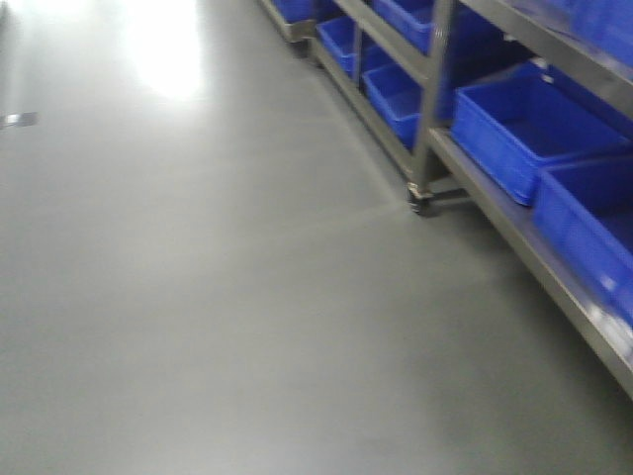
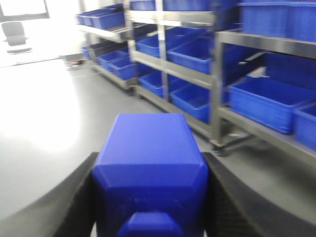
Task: Pour parts from conveyor to right shelf
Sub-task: 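Drive between the shelf racks of blue bins toward the far end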
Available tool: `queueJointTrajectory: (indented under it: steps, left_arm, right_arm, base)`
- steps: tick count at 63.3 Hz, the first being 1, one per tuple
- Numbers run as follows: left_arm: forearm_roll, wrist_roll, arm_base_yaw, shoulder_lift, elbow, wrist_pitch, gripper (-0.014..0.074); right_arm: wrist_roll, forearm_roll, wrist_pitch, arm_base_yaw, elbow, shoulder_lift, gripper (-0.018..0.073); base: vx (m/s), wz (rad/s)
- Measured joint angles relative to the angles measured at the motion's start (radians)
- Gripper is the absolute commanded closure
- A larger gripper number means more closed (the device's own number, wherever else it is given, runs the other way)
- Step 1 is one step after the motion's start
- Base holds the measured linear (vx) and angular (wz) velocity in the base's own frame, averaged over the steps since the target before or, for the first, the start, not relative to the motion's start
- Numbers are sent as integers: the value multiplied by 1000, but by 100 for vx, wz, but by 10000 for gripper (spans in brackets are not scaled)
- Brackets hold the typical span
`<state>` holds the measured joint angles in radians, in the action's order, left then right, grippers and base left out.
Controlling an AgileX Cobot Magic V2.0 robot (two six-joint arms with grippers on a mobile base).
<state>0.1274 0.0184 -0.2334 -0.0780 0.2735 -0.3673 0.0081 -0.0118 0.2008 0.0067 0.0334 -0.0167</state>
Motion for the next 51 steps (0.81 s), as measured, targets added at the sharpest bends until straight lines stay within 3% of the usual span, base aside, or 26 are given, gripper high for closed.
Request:
queueJointTrajectory:
  steps: [31,51]
  left_arm:
    - [0,0,0,0,0,0,603]
    - [0,0,0,0,0,0,603]
  right_arm:
    - [0,0,0,0,0,0,568]
    - [0,0,0,0,0,0,568]
  base:
    - [22,52]
    - [35,20]
